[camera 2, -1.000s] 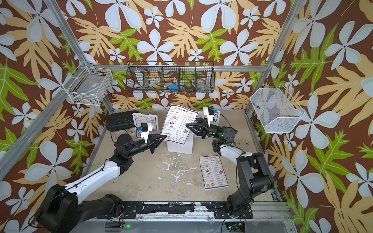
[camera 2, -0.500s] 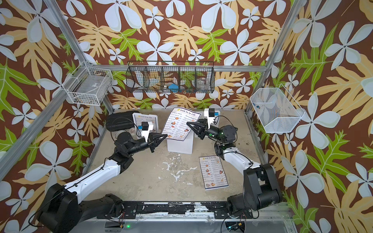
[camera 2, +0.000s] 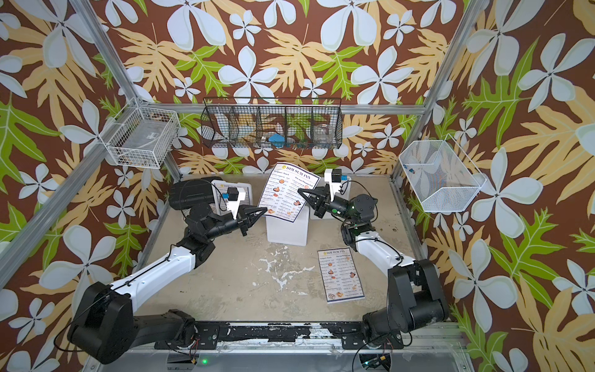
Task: Insert the menus into the narrow rack
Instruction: Pick up the menu from the center of the board, then insert the menu into the narrow rack.
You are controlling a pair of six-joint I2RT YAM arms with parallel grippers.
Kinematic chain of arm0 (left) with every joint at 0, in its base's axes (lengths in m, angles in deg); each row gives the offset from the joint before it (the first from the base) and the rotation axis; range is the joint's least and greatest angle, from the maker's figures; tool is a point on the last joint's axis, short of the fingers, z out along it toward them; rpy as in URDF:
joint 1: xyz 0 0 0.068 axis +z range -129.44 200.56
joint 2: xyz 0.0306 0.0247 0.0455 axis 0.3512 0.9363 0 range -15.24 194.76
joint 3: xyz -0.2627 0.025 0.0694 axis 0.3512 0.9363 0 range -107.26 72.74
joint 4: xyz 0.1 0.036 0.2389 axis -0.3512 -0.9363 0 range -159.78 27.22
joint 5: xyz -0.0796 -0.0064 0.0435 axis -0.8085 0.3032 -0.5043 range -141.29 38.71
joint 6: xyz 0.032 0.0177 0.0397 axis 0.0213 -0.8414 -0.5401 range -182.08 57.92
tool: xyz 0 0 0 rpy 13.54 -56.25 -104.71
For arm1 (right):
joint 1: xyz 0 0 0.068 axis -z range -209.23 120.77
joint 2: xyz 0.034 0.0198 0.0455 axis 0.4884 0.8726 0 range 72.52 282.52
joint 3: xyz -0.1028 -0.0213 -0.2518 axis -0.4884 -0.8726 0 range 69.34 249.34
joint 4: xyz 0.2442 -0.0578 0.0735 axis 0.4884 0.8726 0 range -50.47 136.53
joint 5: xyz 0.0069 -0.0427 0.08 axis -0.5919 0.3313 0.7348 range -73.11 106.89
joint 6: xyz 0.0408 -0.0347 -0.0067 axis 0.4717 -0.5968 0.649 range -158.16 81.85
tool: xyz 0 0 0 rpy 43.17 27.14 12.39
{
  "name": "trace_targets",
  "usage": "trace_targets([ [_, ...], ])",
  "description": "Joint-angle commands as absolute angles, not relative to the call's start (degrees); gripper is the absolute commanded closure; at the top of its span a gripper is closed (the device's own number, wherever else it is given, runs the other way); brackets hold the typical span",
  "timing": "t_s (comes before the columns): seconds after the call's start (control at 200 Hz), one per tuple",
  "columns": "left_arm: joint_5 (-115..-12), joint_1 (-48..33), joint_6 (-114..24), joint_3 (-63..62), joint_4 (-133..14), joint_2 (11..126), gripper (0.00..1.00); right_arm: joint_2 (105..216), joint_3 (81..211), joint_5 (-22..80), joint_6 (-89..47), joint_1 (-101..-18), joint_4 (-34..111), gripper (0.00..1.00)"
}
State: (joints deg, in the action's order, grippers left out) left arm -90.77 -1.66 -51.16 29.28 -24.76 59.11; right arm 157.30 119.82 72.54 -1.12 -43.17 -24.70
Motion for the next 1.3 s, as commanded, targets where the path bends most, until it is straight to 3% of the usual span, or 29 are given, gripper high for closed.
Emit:
trace_targets([
  [0.0,-91.69,-0.51,-50.30,27.65,-23.76,60.74,1.00,158.27,121.51,70.79,-2.08,-43.21,-24.34,0.94],
  [0.761,-95.75,1.66,-49.74,15.18,-26.13,70.61,0.94,164.88,127.48,67.75,-1.22,-43.16,-25.30,1.00],
  [0.911,-97.13,1.65,-51.53,13.83,-27.91,71.10,0.95,165.39,127.19,68.03,-1.26,-42.94,-26.71,0.86],
  [1.086,-97.41,1.70,-53.17,12.50,-29.87,71.79,0.95,166.37,127.84,69.85,-0.07,-42.86,-28.57,0.79],
  [1.296,-97.90,2.08,-53.78,11.79,-30.62,72.73,0.95,167.09,128.32,70.04,0.10,-42.68,-28.23,0.88],
])
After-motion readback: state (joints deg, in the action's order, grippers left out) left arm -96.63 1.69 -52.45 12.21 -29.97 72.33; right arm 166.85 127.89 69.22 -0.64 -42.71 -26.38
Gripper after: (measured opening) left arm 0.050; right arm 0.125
